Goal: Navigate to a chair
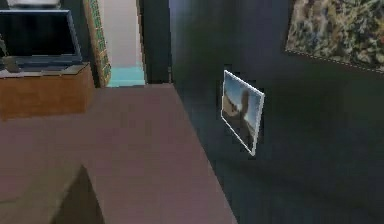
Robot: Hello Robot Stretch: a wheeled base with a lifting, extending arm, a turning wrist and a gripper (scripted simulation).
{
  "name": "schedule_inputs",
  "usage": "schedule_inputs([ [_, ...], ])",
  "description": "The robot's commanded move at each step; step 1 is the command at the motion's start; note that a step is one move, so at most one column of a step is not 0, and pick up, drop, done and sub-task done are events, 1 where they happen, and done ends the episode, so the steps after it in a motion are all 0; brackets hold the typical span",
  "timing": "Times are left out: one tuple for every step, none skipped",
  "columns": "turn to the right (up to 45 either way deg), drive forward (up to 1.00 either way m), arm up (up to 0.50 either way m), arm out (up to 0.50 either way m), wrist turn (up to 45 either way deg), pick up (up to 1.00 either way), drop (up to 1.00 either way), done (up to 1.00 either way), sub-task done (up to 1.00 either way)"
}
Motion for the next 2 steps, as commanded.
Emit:
schedule_inputs([
  [-12.0, 0.0, 0.0, 0.0, 0.0, 0.0, 0.0, 0.0, 0.0],
  [0.0, 1.0, 0.0, 0.0, 0.0, 0.0, 0.0, 0.0, 0.0],
])
